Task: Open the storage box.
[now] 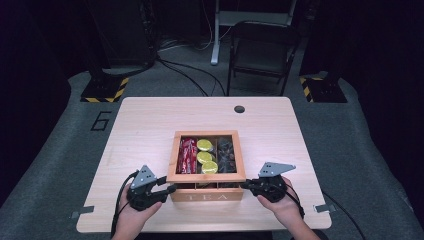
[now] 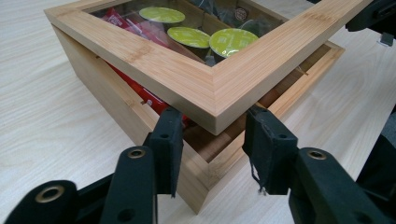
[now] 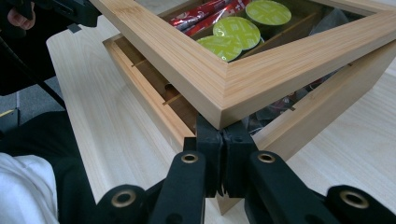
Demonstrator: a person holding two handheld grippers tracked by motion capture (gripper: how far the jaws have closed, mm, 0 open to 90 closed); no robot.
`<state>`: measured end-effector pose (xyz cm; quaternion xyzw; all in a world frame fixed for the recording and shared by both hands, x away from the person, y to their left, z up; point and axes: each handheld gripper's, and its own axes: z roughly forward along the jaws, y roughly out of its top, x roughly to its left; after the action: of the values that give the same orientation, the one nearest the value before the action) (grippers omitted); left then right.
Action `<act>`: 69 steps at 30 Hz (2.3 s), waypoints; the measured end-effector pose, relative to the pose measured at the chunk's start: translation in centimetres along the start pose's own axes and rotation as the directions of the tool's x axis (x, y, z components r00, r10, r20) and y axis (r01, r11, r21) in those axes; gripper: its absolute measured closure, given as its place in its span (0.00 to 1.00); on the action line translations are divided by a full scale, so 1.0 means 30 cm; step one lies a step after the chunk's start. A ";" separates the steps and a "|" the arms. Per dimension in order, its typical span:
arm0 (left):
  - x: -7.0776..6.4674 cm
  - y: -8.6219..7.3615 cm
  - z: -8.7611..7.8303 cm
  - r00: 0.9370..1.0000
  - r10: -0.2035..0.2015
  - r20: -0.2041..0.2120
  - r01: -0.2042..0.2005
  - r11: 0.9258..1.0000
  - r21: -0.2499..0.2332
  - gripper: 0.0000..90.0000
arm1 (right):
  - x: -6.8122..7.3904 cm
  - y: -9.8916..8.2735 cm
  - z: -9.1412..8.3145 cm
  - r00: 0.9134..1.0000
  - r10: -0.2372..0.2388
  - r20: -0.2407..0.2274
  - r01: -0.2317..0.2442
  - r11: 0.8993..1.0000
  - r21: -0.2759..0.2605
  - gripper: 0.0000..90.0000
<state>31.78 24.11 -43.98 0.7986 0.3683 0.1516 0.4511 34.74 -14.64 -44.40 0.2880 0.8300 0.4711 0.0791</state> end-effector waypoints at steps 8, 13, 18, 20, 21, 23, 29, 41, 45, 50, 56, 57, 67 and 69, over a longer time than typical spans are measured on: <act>0.000 0.028 -0.015 0.999 -0.010 -0.041 0.010 1.000 -0.001 0.68 | -0.002 0.015 -0.012 1.000 0.006 0.001 -0.006 1.000 -0.021 0.95; 0.006 0.058 -0.033 0.998 0.005 -0.058 -0.004 1.000 0.002 0.67 | -0.002 0.034 -0.027 1.000 -0.004 0.015 0.004 0.999 -0.036 0.95; -0.002 0.098 -0.050 0.994 0.032 -0.108 -0.032 0.999 0.001 0.63 | -0.005 0.073 -0.054 0.999 -0.021 0.043 0.023 0.998 -0.050 0.92; -0.002 0.107 -0.055 0.992 0.034 -0.118 -0.034 0.999 -0.003 0.61 | -0.007 0.078 -0.058 0.999 -0.023 0.044 0.025 0.998 -0.054 0.91; -0.001 0.113 -0.058 0.992 0.033 -0.120 -0.034 0.999 -0.008 0.61 | -0.010 0.086 -0.064 0.998 -0.022 0.058 0.026 0.998 -0.060 0.89; 0.003 0.137 -0.068 0.993 0.031 -0.118 -0.036 0.999 -0.039 0.61 | -0.021 0.108 -0.080 0.996 -0.019 0.084 0.025 0.997 -0.075 0.84; 0.008 0.177 -0.075 0.992 0.049 -0.117 -0.056 0.997 -0.055 0.63 | -0.035 0.146 -0.093 0.991 -0.022 0.129 0.035 0.995 -0.098 0.73; 0.039 0.233 -0.079 0.991 0.045 -0.128 -0.059 0.992 -0.107 0.63 | -0.055 0.225 -0.074 0.982 -0.068 0.174 0.092 0.987 -0.134 0.67; 0.057 0.236 -0.057 0.989 0.038 -0.141 -0.053 0.994 -0.100 0.62 | -0.063 0.240 -0.076 0.985 -0.050 0.166 0.075 0.986 -0.146 0.68; 0.088 0.253 -0.018 0.986 0.031 -0.161 -0.048 0.993 -0.106 0.62 | -0.075 0.257 -0.080 0.986 -0.048 0.162 0.073 0.985 -0.154 0.68; 0.118 0.282 0.032 0.982 0.025 -0.187 -0.048 0.992 -0.115 0.63 | -0.091 0.285 -0.083 0.986 -0.047 0.159 0.073 0.984 -0.163 0.69; 0.118 0.282 0.032 0.982 0.025 -0.187 -0.048 0.992 -0.115 0.64 | -0.091 0.285 -0.083 0.986 -0.047 0.159 0.073 0.984 -0.163 0.69; 0.146 0.325 0.038 0.983 0.002 -0.186 -0.026 0.992 -0.127 0.66 | -0.131 0.320 -0.052 0.981 -0.032 0.194 0.067 0.982 -0.176 0.65; 0.150 0.334 0.039 0.982 -0.002 -0.187 -0.023 0.991 -0.131 0.66 | -0.144 0.324 -0.034 0.977 -0.029 0.210 0.066 0.983 -0.172 0.66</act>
<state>40.05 23.44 -36.70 0.7510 0.3940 0.2523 0.4659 41.80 -13.97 -36.41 0.3073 0.7786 0.5088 0.2014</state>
